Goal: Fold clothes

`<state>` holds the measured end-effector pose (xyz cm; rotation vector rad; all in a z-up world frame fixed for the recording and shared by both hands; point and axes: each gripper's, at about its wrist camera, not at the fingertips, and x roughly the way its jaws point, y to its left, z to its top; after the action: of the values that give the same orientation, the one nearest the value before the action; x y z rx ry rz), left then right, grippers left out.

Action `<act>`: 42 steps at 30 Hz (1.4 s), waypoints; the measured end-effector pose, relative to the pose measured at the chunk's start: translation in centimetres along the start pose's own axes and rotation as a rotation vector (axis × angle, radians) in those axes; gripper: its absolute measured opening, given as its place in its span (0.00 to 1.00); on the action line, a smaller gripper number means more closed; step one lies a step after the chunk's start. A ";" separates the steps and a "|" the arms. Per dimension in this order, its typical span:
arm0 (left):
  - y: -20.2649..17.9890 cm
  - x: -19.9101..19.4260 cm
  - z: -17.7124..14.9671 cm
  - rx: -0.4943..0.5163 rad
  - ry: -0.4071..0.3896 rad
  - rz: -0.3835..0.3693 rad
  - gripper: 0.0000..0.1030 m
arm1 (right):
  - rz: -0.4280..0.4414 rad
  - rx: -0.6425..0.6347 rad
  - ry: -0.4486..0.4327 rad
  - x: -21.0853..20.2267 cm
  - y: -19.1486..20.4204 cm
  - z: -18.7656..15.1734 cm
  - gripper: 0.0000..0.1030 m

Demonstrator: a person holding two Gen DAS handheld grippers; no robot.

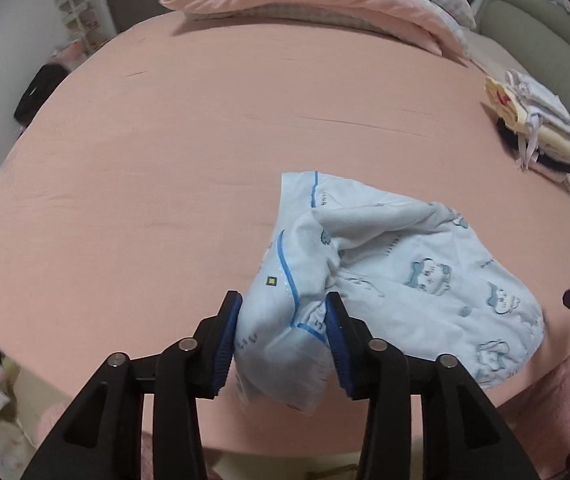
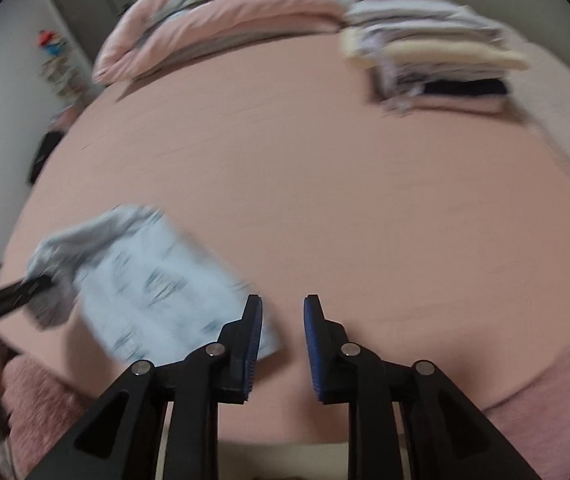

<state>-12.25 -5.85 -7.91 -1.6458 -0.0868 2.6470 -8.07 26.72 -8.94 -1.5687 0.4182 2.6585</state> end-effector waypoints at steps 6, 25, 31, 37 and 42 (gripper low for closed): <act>-5.6 -1.6 -2.1 0.110 -0.040 -0.267 0.55 | 0.026 0.021 0.043 1.6 -1.8 -1.7 0.23; -12.0 3.7 -2.7 0.178 -0.119 -0.066 0.52 | 0.114 -0.201 0.104 4.5 2.7 -3.9 0.25; -8.2 0.9 -2.6 0.155 -0.170 -0.080 0.52 | 0.144 -0.292 0.122 5.9 6.3 -1.8 0.28; -6.4 2.3 -6.5 0.219 -0.060 -0.092 0.53 | 0.226 -0.267 0.168 7.8 8.1 -0.6 0.28; -4.3 3.5 -5.1 0.106 -0.082 -0.091 0.52 | 0.251 -0.175 0.116 5.4 7.2 0.0 0.28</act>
<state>-9.26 -1.23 -13.08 -1.4662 -0.0214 2.6022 -11.88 19.13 -12.09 -1.8400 0.4230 2.8666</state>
